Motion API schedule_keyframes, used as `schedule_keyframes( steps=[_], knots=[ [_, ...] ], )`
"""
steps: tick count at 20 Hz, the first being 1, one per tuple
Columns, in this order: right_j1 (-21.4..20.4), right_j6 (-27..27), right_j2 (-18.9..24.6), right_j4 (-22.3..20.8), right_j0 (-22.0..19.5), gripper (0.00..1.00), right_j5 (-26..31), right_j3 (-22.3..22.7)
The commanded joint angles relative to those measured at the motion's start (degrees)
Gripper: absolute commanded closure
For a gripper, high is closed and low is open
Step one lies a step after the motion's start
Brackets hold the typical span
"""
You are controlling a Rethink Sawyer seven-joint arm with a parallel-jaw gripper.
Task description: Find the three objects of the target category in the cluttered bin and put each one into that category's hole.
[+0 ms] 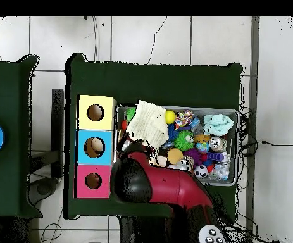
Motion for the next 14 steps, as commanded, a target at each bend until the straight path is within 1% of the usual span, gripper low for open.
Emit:
schedule_keyframes(
  steps=[1,6,9,14],
  knots=[
    [3.6,-8.2,9.0,-8.2,-7.0,0.00,3.9,-3.2],
    [2.9,-9.1,13.1,-11.4,-12.2,0.00,5.7,-2.8],
    [2.7,-9.1,15.1,-13.0,-14.6,0.00,6.3,-2.5],
    [2.3,-10.8,18.1,-14.4,-18.5,0.00,10.0,-3.3]
  ],
)
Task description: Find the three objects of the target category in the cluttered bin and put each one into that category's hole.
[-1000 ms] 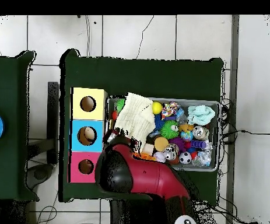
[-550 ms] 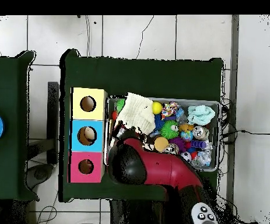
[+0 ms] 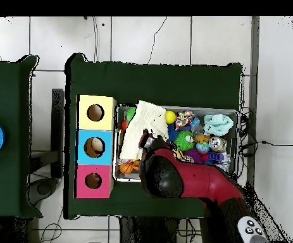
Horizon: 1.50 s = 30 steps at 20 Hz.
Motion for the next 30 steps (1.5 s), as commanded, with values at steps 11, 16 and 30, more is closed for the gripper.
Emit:
schedule_keyframes(
  steps=[11,16,30],
  knots=[
    [-2.1,-11.9,12.3,-4.9,-7.2,0.00,18.6,-6.0],
    [-2.2,-13.5,14.4,-5.7,-9.2,0.00,21.2,-7.6],
    [-2.1,-15.6,17.0,-9.8,-12.7,0.00,24.3,-10.5]
  ],
)
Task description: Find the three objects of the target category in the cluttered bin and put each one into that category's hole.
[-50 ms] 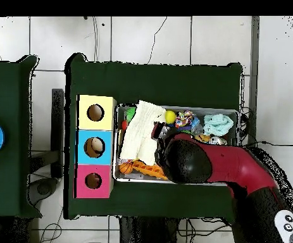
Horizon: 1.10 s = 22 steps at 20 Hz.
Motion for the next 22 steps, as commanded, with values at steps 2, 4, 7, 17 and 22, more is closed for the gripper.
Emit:
schedule_keyframes(
  steps=[2,4,7,17,22],
  knots=[
    [0.4,-15.2,4.6,-6.7,-2.3,0.00,7.1,-4.0],
    [0.7,-15.0,5.1,-7.2,-2.8,0.00,7.1,-4.0],
    [1.0,-14.5,5.6,-7.9,-3.0,0.00,7.3,-4.3],
    [2.5,-14.6,6.6,-11.3,-4.7,0.00,7.6,-5.4],
    [3.1,-15.7,8.2,-12.6,-6.3,0.00,7.2,-5.6]
  ],
)
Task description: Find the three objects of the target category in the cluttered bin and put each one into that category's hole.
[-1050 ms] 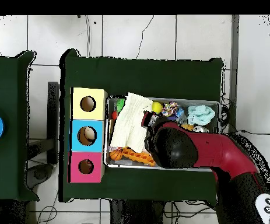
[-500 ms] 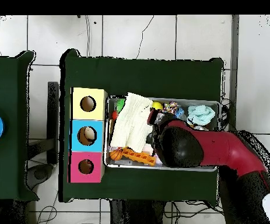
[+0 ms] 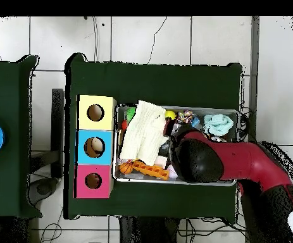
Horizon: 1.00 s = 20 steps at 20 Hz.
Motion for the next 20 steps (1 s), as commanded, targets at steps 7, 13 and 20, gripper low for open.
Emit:
schedule_keyframes(
  steps=[7,13,20],
  knots=[
    [4.4,-16.9,6.3,-5.9,-4.5,0.00,7.6,-4.6],
    [5.5,-17.2,7.4,-7.7,-5.9,0.00,7.8,-5.5],
    [8.3,-18.8,8.6,-10.0,-7.2,0.00,8.0,-7.9]
  ],
)
